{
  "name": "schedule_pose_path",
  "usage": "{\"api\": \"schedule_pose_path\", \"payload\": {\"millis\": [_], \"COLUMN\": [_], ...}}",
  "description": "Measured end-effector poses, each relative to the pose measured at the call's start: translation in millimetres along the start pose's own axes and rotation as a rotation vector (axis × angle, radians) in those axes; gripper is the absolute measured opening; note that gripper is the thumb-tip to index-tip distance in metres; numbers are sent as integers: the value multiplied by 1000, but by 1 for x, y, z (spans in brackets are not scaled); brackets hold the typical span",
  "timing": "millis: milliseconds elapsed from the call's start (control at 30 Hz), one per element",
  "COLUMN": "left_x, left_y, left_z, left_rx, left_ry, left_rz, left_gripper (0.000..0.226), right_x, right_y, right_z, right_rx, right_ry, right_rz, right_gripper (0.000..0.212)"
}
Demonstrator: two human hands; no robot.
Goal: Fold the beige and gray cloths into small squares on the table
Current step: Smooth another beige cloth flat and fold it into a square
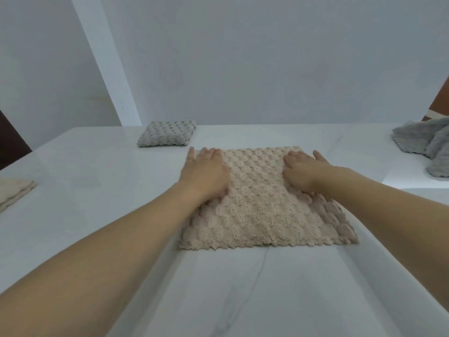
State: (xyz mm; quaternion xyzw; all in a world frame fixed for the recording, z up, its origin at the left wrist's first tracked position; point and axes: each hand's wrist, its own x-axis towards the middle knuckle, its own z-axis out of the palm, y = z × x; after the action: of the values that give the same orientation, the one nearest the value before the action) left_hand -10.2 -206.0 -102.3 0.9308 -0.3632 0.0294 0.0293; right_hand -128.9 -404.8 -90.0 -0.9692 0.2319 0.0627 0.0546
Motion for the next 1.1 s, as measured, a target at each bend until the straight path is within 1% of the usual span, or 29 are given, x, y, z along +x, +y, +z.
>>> {"api": "schedule_pose_path", "payload": {"millis": [67,100,167,333,500,567,633,667,733,767,833,933,1100], "left_x": [-19,-27,-30,-32,-52,-53,-53,-54,-62,-68,-79,-86,-101], "left_y": [22,29,30,15,-22,-26,-19,-10,15,27,42,26,-15], "left_z": [9,13,19,15,13,10,6,3,2,6,13,13,6], "left_rx": [-106,-113,-100,-107,-132,-90,-15,-21,-118,-152,-125,-102,-81], "left_ry": [-14,-49,-87,-98,-112,-111,-51,-11,20,5,-50,-88,-159], "left_rz": [49,57,39,48,-41,-59,-60,-52,-15,18,72,72,4], "left_gripper": [60,61,64,63,60,59,58,58,57,58,60,61,61], "right_x": [-11,-18,-27,-31,-48,-51,-54,-58,-71,-77,-86,-86,-93], "right_y": [-20,-29,-39,-21,16,23,15,6,-17,-29,-41,-27,6], "right_z": [5,13,28,29,28,26,21,19,21,26,39,41,35], "right_rx": [111,126,63,26,16,-2,-24,-2,69,81,39,19,-13], "right_ry": [62,73,57,47,23,21,60,95,140,135,84,56,29], "right_rz": [-83,-127,-163,-144,-50,7,30,13,-86,-157,-252,-245,-152], "right_gripper": [43,47,56,57,56,57,57,58,58,58,58,58,58]}}
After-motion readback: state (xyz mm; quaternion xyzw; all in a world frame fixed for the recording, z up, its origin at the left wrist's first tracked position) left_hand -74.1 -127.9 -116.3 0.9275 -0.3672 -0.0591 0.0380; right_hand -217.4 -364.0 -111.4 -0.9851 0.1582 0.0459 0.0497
